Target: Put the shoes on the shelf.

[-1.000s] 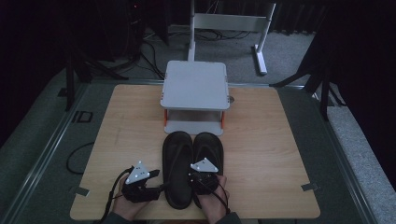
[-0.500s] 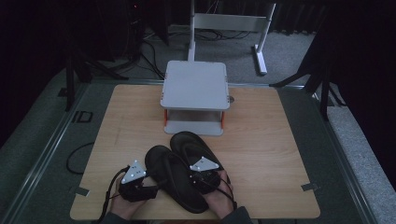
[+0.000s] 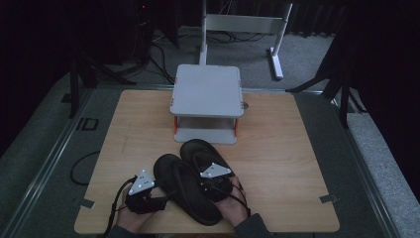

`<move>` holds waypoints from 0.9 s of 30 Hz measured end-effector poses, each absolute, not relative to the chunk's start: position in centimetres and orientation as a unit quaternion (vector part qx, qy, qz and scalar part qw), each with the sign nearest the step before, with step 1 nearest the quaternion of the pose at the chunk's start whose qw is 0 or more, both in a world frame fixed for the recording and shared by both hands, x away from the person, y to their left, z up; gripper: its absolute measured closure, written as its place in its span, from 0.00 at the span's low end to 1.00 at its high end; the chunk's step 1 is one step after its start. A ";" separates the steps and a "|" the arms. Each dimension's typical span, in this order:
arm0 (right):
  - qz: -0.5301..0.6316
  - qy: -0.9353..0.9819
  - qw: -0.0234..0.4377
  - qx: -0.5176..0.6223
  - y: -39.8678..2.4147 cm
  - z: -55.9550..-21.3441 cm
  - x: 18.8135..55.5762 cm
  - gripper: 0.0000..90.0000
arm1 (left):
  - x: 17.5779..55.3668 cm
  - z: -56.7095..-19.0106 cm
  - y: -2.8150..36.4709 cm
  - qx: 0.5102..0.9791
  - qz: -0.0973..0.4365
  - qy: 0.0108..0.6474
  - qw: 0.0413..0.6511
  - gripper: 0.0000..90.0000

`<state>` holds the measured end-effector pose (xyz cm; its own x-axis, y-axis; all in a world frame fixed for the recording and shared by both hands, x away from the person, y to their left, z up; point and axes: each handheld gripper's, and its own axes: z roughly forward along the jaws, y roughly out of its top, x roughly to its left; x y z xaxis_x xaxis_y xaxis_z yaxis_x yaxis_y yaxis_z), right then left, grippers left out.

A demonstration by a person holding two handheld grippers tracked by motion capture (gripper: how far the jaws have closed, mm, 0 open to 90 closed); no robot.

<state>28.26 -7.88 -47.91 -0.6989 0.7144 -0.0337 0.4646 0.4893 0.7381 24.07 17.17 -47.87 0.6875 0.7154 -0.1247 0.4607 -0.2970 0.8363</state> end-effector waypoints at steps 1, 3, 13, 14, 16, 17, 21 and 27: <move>0.368 0.846 0.167 0.349 -7.9 -47.9 28.3 0.83 | 24.1 -47.8 17.2 0.793 0.139 0.371 0.464 0.41; 0.369 0.844 0.166 0.352 -7.9 -47.8 28.3 0.84 | 24.0 -47.8 17.4 0.791 0.140 0.372 0.465 0.41; 0.387 0.823 0.163 0.382 -8.5 -47.3 28.9 0.84 | 24.0 -47.7 18.0 0.784 0.149 0.380 0.468 0.41; 0.390 0.818 0.167 0.388 -8.7 -46.9 29.2 0.84 | 24.0 -47.7 18.0 0.784 0.149 0.380 0.467 0.41; 0.393 0.814 0.172 0.391 -8.9 -46.6 29.6 0.84 | 24.0 -47.7 18.0 0.785 0.149 0.380 0.466 0.41; 0.394 0.814 0.175 0.390 -9.0 -46.4 29.8 0.84 | 24.0 -47.7 17.9 0.785 0.148 0.380 0.466 0.41; 0.397 0.806 0.182 0.399 -9.4 -45.8 30.8 0.84 | 24.0 -47.7 18.0 0.785 0.149 0.380 0.465 0.41; 0.403 0.788 0.196 0.422 -9.8 -45.3 32.6 0.84 | 24.0 -47.8 17.9 0.785 0.149 0.381 0.465 0.41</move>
<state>32.56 -9.84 -45.30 -0.5676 0.8227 0.0308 0.5071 0.3200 0.8003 24.03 17.94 -47.77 0.6649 0.7371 -0.1213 0.4609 -0.2770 0.8431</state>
